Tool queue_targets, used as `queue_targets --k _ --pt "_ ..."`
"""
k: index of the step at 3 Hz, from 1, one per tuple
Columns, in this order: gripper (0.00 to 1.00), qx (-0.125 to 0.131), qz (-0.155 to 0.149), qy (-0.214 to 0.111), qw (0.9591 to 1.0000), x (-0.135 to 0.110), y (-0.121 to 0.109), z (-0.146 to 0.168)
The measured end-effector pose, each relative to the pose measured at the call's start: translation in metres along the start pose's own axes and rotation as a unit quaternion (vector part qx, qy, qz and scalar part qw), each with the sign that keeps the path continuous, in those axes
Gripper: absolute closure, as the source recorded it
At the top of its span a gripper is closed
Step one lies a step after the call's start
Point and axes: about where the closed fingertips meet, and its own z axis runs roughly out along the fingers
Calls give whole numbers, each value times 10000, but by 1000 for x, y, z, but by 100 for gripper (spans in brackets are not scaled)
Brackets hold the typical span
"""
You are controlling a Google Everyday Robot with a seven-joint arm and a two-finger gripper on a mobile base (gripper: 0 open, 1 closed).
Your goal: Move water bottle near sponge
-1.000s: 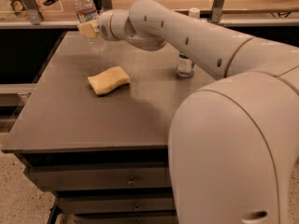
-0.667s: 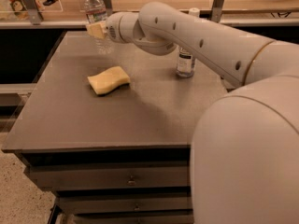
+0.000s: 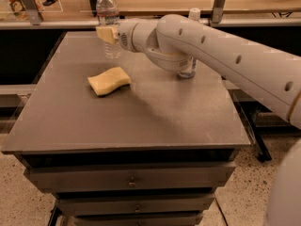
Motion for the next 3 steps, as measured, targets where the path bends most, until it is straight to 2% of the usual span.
queue_targets --k 2,3 --pt "100 517 -170 -93 9985 -1 -7 -69" --pt "100 787 -240 -32 9966 2 -9 -101"
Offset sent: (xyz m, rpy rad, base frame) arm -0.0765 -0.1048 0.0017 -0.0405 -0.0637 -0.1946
